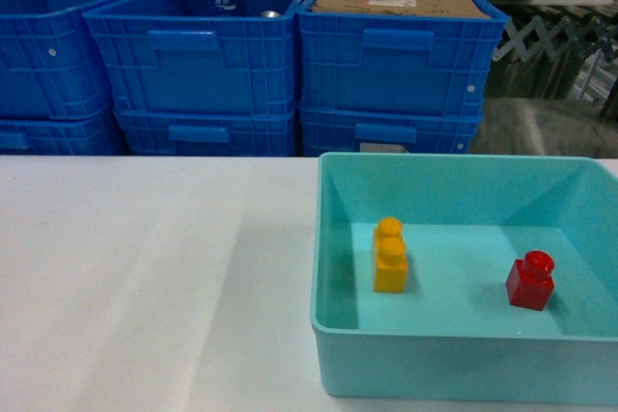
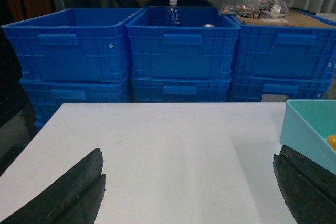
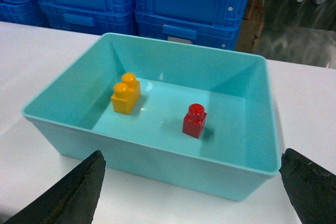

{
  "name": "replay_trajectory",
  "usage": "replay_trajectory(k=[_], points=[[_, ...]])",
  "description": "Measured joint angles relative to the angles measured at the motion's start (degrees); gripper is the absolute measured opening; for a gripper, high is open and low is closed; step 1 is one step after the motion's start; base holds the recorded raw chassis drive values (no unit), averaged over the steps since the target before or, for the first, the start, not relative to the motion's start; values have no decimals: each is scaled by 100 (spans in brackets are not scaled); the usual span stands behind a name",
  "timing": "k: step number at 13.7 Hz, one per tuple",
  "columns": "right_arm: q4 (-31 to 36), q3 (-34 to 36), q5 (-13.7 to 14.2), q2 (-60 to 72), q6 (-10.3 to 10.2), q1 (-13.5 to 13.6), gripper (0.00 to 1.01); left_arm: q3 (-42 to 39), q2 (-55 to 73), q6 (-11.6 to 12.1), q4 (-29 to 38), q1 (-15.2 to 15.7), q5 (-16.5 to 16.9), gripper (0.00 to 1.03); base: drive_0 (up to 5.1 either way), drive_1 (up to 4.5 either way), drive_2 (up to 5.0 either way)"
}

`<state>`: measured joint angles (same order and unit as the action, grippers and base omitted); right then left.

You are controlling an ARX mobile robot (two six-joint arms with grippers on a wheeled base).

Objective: Pick red block from blue box to shelf

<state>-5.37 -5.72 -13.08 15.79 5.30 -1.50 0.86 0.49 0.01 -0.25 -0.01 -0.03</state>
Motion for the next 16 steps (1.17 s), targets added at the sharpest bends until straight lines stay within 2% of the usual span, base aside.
replay_trajectory(k=[1, 4, 5, 6, 7, 8, 16], points=[[151, -264, 70, 557, 2, 203, 98, 0, 0, 0, 2, 0, -2, 98, 0, 0, 0], [765, -1185, 542, 2859, -195, 855, 98, 0, 0, 0, 4, 0, 0, 98, 0, 0, 0], [1113, -1762, 826, 4280, -317, 1189, 98, 0, 0, 0, 2, 0, -2, 98, 0, 0, 0], [1392, -2288, 1005, 5381, -411, 1276, 98, 0, 0, 0, 4, 0, 2, 98, 0, 0, 0], [1539, -2638, 1204, 6183, -481, 1189, 98, 0, 0, 0, 2, 0, 0, 98, 0, 0, 0], [1585, -2693, 1228, 6354, -487, 1187, 98, 0, 0, 0, 4, 0, 2, 98, 0, 0, 0], [1558, -2754, 1237, 6645, -573, 1161, 98, 0, 0, 0, 4, 0, 0, 98, 0, 0, 0]])
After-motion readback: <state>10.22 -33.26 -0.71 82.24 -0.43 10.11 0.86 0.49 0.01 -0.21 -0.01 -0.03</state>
